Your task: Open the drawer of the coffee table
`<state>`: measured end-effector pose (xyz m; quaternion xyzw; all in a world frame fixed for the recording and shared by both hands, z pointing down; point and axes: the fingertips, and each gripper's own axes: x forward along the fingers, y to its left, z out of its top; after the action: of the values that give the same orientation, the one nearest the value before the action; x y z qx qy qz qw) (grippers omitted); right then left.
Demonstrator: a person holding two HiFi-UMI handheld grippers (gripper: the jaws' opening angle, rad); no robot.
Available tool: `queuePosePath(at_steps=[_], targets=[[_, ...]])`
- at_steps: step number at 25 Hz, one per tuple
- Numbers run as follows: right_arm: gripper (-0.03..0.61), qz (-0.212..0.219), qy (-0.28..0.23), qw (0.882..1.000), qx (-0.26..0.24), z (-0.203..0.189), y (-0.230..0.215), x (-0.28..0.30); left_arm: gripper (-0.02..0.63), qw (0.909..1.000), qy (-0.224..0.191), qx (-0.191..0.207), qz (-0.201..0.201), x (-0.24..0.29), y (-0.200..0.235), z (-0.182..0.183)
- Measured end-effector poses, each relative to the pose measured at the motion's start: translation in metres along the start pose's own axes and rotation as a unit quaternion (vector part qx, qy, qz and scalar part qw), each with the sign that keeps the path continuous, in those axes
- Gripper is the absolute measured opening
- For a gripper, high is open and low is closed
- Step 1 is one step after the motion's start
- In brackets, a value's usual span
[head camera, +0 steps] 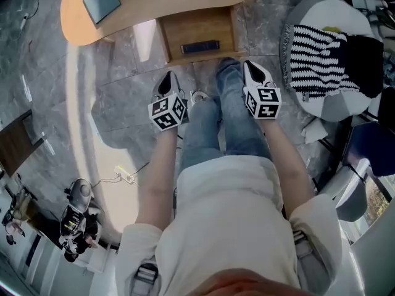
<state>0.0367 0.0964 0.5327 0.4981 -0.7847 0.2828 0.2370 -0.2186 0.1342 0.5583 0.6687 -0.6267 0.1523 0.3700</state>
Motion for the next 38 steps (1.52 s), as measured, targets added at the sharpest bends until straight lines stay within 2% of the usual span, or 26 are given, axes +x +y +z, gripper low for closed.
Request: queuePosePath(at_steps=[6, 12, 22, 31, 35, 38], targets=[[0.001, 0.044, -0.041, 0.998, 0.014, 0.043, 0.042, -0.07, 0.0, 0.9985, -0.031, 0.027, -0.037, -0.064, -0.05, 0.039], [0.002, 0.071, -0.075, 0.994, 0.027, 0.081, 0.064, -0.133, 0.0, 0.9943, -0.056, 0.055, -0.072, -0.13, -0.097, 0.074], [0.001, 0.134, -0.112, 0.984, -0.012, 0.127, 0.084, -0.199, 0.0, 0.9904, -0.119, 0.036, -0.061, -0.206, -0.137, 0.117], [0.0, 0.209, -0.134, 0.966, -0.076, 0.135, 0.108, -0.254, 0.0, 0.9868, -0.153, 0.037, -0.04, -0.253, -0.18, 0.105], [0.0, 0.223, -0.146, 0.956, -0.121, 0.128, 0.112, -0.275, 0.0, 0.9847, -0.166, 0.038, -0.036, -0.263, -0.195, 0.094], [0.0, 0.229, -0.151, 0.953, -0.128, 0.119, 0.111, -0.287, 0.0, 0.9843, -0.169, 0.036, -0.034, -0.268, -0.202, 0.084]])
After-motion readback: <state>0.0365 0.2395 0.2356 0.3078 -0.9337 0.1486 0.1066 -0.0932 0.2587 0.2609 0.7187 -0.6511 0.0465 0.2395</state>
